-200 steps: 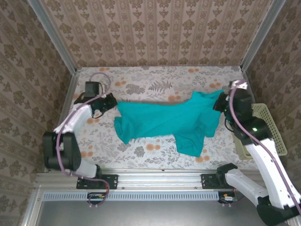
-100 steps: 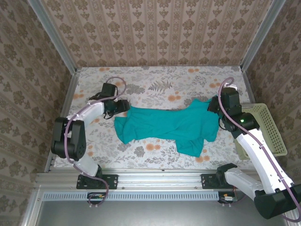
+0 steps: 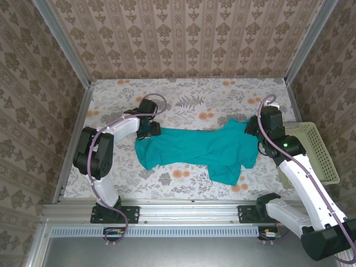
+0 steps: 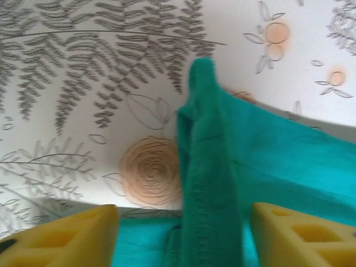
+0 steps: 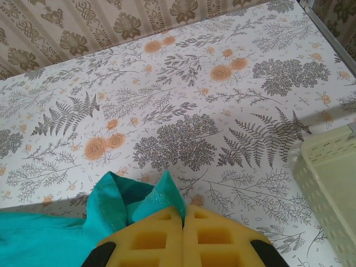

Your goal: Fold the inside-out t-shirt

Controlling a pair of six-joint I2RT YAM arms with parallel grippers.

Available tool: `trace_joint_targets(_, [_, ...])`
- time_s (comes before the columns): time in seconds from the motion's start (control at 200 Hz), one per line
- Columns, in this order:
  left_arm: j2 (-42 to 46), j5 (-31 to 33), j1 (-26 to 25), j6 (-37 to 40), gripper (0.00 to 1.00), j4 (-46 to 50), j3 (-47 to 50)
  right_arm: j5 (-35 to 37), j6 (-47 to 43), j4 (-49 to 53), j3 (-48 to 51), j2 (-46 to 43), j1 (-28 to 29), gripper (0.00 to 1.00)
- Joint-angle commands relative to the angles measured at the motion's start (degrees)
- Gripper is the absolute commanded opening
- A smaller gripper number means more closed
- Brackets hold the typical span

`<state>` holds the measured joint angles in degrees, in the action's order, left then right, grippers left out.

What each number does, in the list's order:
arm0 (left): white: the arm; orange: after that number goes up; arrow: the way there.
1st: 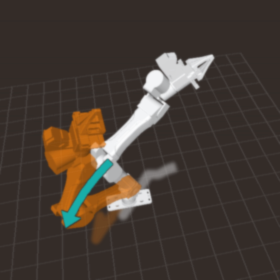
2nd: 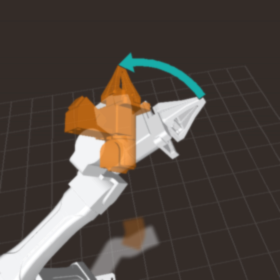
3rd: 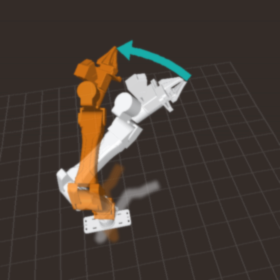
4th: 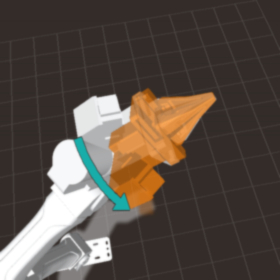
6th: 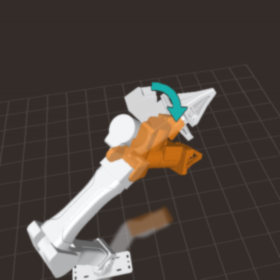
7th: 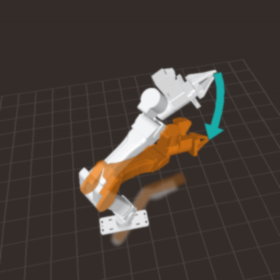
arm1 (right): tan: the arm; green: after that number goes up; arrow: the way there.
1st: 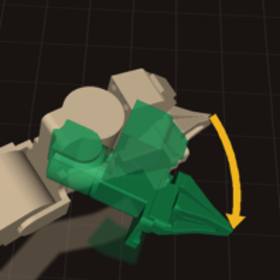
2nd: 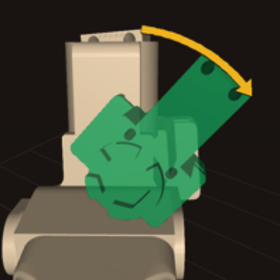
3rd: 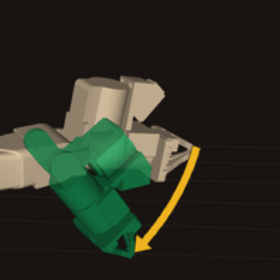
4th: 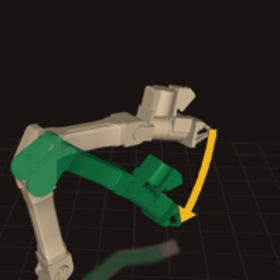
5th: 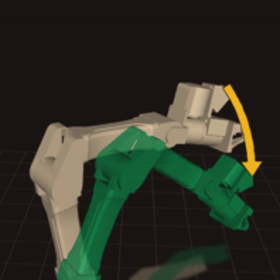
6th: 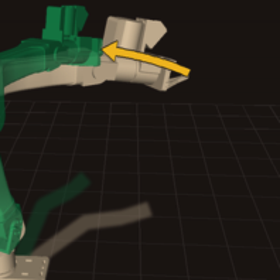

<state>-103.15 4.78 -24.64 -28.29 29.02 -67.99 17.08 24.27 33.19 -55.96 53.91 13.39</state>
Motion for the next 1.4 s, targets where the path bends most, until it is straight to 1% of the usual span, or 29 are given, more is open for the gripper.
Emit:
trace_joint_targets(0.0, [0.11,3.84,0.81,1.14,0.53,2.09,-2.68,-0.40,0.69,-0.77,0.66,-1.05,-0.29,0.00])
trace_joint_targets(0.1, [-0.92,3.65,1.47,2.33,0.44,2.10,-4.27,-0.59,0.69,-1.02,1.11,-1.03,-0.30,0.00])
trace_joint_targets(0.225, [-2.56,-0.27,2.56,2.58,0.29,0.57,-4.53,-0.52,0.68,-0.93,1.36,-1.17,-0.32,0.00])
trace_joint_targets(0.38, [-4.22,-4.01,3.11,2.75,0.27,-1.36,-5.10,-0.48,0.68,-0.85,1.24,-1.41,-0.46,0.00])
trace_joint_targets(0.51, [-5.21,-5.53,3.22,2.81,0.23,-1.37,-6.44,-0.61,0.65,-0.50,1.01,-1.67,-0.44,0.00])
trace_joint_targets(0.545, [-5.13,-5.65,3.21,2.83,0.20,-1.42,-6.53,-0.50,0.65,-0.36,0.93,-1.85,-0.38,0.00])
trace_joint_targets(0.635, [-4.09,-6.00,3.42,2.95,0.05,-0.98,-6.91,-0.38,0.73,-0.15,0.75,-2.28,-0.42,0.00])
trace_joint_targets(0.69, [-2.26,-5.77,3.56,3.02,0.00,-1.07,-6.53,-0.23,0.71,0.01,0.51,-2.54,-0.43,0.00])
trace_joint_targets(0.705, [-1.62,-5.65,3.66,3.05,0.00,-1.07,-6.36,-0.22,0.71,0.07,0.34,-2.50,-0.41,0.00])
trace_joint_targets(0.765, [2.35,-5.60,4.11,3.00,0.00,-1.34,-5.14,-0.12,0.55,0.76,-0.77,-2.65,-0.38,0.00])
trace_joint_targets(0.835, [9.79,-6.27,5.06,2.77,0.00,-3.84,-1.62,0.72,-0.37,2.13,-2.99,-3.14,-0.47,0.00])
trace_joint_targets(0.93, [23.62,-9.84,7.68,1.92,0.00,-8.24,4.22,2.06,-1.98,4.12,-7.65,-4.71,-1.10,0.00])
trace_joint_targets(1.045, [41.31,-14.35,12.17,0.22,0.00,-12.36,8.20,0.82,-3.88,5.79,-15.44,-6.46,-1.48,0.00])
trace_joint_targets(1.105, [48.17,-15.02,13.51,0.45,0.00,-11.57,7.07,0.67,-4.55,6.65,-19.85,-7.04,-1.55,0.00])
trace_joint_targets(1.165, [53.10,-15.73,14.26,1.43,0.00,-9.86,4.81,0.73,-5.20,7.43,-24.20,-7.63,-1.57,0.00])
trace_joint_targets(1.27, [59.51,-17.31,14.79,2.84,0.00,-7.15,0.59,-0.31,-6.46,8.36,-31.51,-8.81,-1.52,0.00])
trace_joint_targets(1.395, [66.38,-19.99,14.81,3.95,0.00,-5.75,-2.97,-4.10,-8.03,9.68,-40.62,-9.93,-1.54,0.00])
